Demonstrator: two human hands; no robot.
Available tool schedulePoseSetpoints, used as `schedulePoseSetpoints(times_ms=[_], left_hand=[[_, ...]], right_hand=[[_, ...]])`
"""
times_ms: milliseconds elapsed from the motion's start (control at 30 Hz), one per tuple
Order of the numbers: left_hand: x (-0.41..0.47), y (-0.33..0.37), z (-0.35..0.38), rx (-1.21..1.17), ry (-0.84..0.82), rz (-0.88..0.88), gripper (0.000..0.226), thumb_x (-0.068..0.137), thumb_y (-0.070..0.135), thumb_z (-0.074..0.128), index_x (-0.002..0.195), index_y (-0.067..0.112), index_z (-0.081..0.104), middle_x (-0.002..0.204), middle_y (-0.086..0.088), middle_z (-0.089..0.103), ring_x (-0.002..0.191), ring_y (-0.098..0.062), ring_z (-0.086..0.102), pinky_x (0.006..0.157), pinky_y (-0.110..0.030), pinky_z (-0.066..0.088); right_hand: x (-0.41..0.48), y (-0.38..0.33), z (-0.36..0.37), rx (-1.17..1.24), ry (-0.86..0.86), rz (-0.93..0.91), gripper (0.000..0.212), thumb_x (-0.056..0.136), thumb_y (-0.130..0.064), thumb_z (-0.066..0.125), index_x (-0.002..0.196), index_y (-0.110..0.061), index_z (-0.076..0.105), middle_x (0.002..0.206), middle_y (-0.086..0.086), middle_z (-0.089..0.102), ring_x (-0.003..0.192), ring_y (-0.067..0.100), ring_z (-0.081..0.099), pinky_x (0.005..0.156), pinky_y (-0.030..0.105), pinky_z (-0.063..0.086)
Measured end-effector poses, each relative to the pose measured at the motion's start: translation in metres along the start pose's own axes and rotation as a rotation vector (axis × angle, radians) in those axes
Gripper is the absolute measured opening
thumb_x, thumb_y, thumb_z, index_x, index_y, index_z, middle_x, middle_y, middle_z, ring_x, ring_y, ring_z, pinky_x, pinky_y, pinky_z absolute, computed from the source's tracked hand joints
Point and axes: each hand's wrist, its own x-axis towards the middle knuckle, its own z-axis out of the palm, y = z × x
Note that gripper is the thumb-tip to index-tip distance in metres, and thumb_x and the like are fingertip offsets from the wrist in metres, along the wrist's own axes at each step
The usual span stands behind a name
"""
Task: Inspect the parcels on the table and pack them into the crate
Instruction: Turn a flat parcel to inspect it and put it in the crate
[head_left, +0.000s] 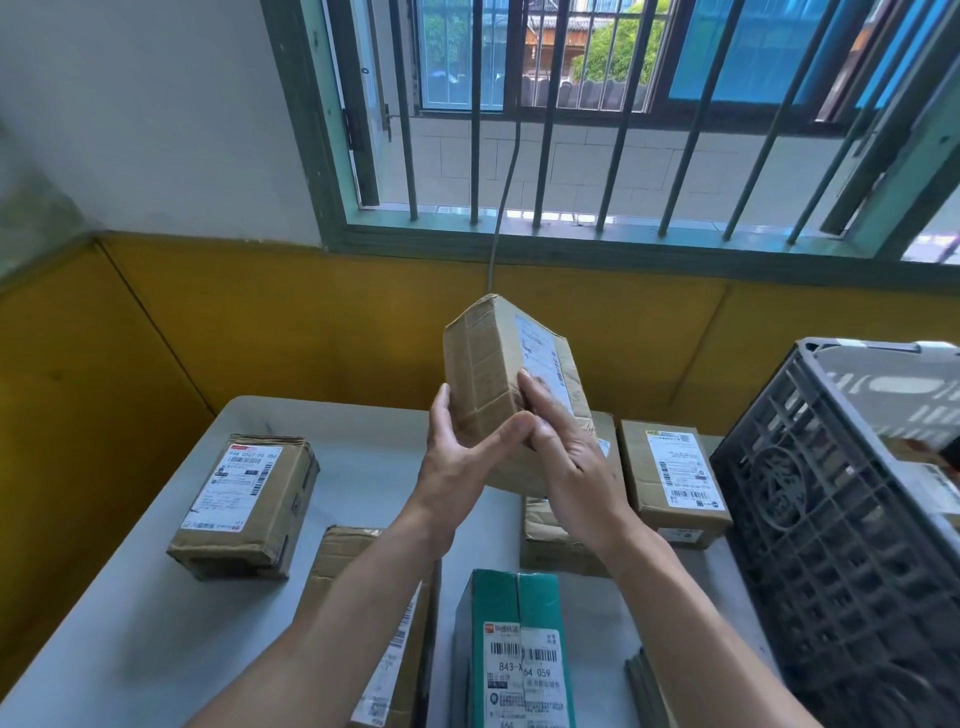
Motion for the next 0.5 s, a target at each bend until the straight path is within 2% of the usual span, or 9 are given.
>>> schedulePoseSetpoints(times_ms=[200, 267, 333, 433, 500], left_hand=[[0.002, -0.004, -0.002, -0.007, 0.001, -0.039, 0.123, 0.054, 0.072, 0.077, 0.156, 0.043, 0.016, 0.147, 0.003, 0.047, 0.129, -0.020, 0.056, 0.106, -0.045, 0.052], [0.003, -0.007, -0.003, -0.024, 0.014, -0.044, 0.118, 0.056, 0.070, 0.076, 0.156, 0.042, 0.018, 0.144, 0.002, 0.050, 0.127, -0.020, 0.058, 0.105, -0.045, 0.053], [0.004, -0.010, -0.004, -0.062, 0.024, -0.072, 0.108, 0.063, 0.066, 0.074, 0.155, 0.038, 0.024, 0.141, -0.002, 0.054, 0.124, -0.022, 0.060, 0.100, -0.043, 0.056], [0.005, -0.010, -0.007, -0.100, 0.030, -0.119, 0.093, 0.071, 0.064, 0.065, 0.152, 0.034, 0.031, 0.133, -0.002, 0.059, 0.117, -0.020, 0.062, 0.081, -0.029, 0.061], [0.006, -0.009, -0.011, -0.080, 0.017, -0.113, 0.094, 0.068, 0.071, 0.060, 0.150, 0.030, 0.040, 0.132, -0.005, 0.061, 0.118, -0.023, 0.061, 0.085, -0.034, 0.061]], right_hand=[[-0.001, 0.006, -0.001, -0.030, -0.034, 0.038, 0.064, 0.090, -0.036, 0.035, 0.154, -0.040, 0.034, 0.161, -0.021, 0.027, 0.149, -0.004, 0.021, 0.126, 0.035, 0.025], [0.000, 0.005, -0.001, -0.015, -0.040, 0.036, 0.061, 0.089, -0.032, 0.036, 0.149, -0.045, 0.037, 0.163, -0.015, 0.031, 0.150, 0.001, 0.024, 0.125, 0.038, 0.027], [0.001, 0.003, -0.002, -0.020, -0.026, 0.027, 0.052, 0.093, -0.031, 0.039, 0.137, -0.058, 0.038, 0.161, -0.013, 0.037, 0.149, 0.006, 0.031, 0.122, 0.042, 0.031], [0.004, 0.001, -0.010, -0.098, 0.089, -0.006, 0.045, 0.105, -0.028, 0.048, 0.133, -0.062, 0.040, 0.151, -0.024, 0.040, 0.140, 0.002, 0.038, 0.116, 0.039, 0.039], [0.008, 0.002, -0.019, -0.122, 0.214, -0.040, 0.043, 0.104, -0.027, 0.053, 0.138, -0.052, 0.046, 0.141, -0.026, 0.044, 0.134, 0.000, 0.042, 0.112, 0.033, 0.040]])
